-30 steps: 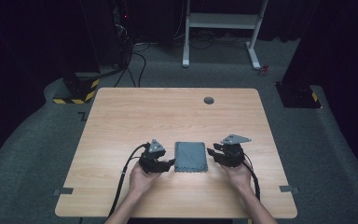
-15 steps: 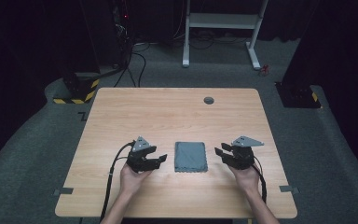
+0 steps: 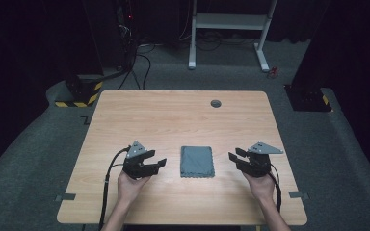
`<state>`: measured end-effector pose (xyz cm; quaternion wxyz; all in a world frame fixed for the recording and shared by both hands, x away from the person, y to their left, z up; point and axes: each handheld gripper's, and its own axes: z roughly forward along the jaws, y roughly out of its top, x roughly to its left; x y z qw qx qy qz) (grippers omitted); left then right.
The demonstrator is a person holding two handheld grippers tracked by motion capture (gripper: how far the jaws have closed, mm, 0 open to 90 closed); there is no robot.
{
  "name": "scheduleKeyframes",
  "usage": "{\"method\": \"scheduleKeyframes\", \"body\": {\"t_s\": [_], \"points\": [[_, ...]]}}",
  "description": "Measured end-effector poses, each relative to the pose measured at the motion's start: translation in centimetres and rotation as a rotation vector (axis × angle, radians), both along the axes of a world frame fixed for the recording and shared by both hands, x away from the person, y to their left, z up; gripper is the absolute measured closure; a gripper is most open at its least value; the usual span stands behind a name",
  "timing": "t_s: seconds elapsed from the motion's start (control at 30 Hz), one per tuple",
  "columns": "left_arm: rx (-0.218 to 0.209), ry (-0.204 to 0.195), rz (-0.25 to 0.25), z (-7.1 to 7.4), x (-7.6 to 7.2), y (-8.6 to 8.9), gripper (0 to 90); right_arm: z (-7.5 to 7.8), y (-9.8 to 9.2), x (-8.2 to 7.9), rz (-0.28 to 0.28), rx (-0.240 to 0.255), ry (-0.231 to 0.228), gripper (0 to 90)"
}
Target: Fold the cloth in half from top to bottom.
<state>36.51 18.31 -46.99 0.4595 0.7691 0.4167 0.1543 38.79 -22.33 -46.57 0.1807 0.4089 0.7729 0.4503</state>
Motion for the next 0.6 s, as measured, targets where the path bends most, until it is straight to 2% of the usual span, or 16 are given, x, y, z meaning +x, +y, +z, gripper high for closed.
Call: {"method": "scheduleKeyframes", "body": {"t_s": [0.6], "points": [[-0.024, -0.018, 0.068, 0.0, -1.4, 2.9, 37.7, 0.0, -2.1, -1.4, -0.038, 0.025, -0.016, 60.4]]}}
